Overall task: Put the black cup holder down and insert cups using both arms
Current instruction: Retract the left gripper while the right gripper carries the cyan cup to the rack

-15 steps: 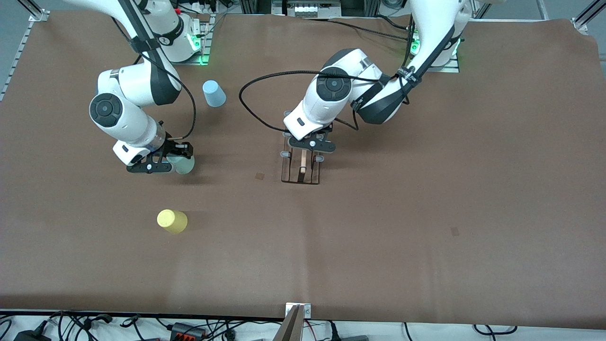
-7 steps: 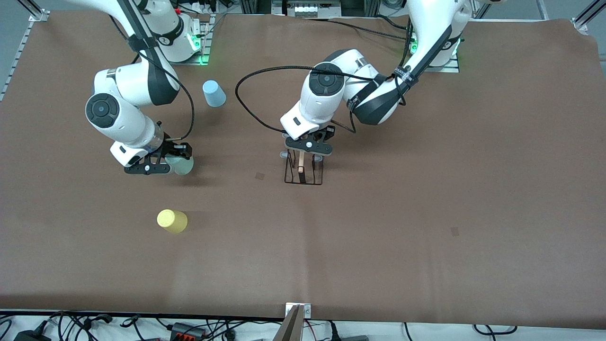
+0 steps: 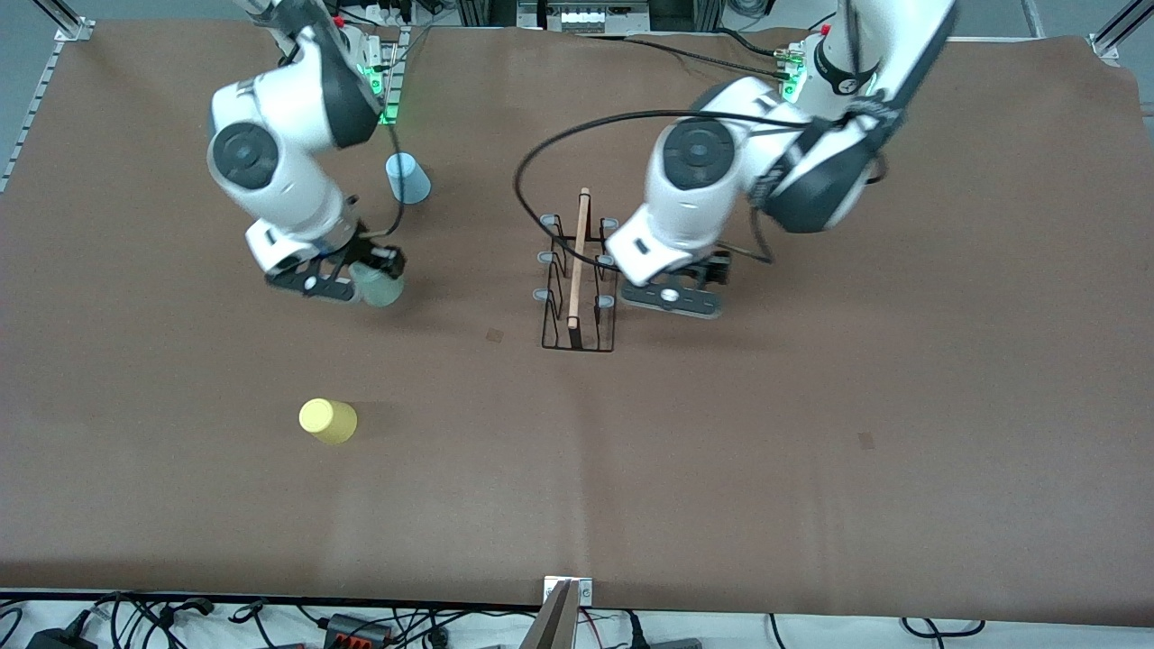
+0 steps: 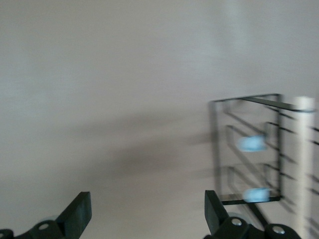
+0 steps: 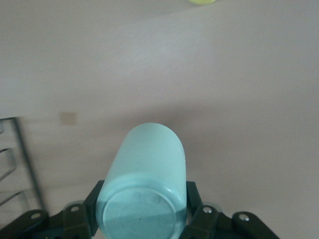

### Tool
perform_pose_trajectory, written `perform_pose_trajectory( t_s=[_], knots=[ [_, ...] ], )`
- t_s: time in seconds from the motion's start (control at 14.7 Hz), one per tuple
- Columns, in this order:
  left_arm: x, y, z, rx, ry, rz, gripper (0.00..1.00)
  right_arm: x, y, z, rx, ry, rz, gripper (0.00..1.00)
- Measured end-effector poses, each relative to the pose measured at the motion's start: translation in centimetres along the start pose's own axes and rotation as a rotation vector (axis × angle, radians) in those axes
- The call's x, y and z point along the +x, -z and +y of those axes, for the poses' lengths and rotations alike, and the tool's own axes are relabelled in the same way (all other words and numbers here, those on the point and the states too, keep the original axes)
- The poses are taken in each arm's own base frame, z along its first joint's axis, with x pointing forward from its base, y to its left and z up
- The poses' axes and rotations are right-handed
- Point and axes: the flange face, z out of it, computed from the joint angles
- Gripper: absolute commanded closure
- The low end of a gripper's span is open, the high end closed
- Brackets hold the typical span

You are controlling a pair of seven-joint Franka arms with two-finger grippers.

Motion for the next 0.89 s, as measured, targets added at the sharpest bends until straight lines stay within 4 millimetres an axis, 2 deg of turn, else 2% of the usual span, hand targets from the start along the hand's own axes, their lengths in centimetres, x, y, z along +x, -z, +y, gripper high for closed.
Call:
perform_pose_trajectory(
  t_s=[0.2, 0.41, 0.48, 0.61, 0.89],
  knots=[
    [1.5, 2.5, -8.2, 0.013, 0.078, 0.004, 0.0, -7.5, 3.2, -7.4, 0.08, -0.13, -0.005, 0.63],
    [3.5, 4.9, -16.9, -0.007, 0.108, 0.043, 0.0, -12.4, 5.0, -12.5, 0.138, -0.219, 0.001, 0.63],
    [3.9, 6.0, -19.5, -0.012, 0.132, 0.055, 0.0, -13.3, 4.9, -13.8, 0.161, -0.236, 0.001, 0.63],
    [4.0, 7.7, -23.8, -0.018, 0.171, 0.05, 0.0, -14.2, 3.4, -15.4, 0.181, -0.238, -0.009, 0.63],
    [2.8, 8.4, -29.7, -0.091, 0.187, -0.02, 0.0, -14.4, -0.9, -16.6, 0.143, -0.205, -0.027, 0.62]
  ],
)
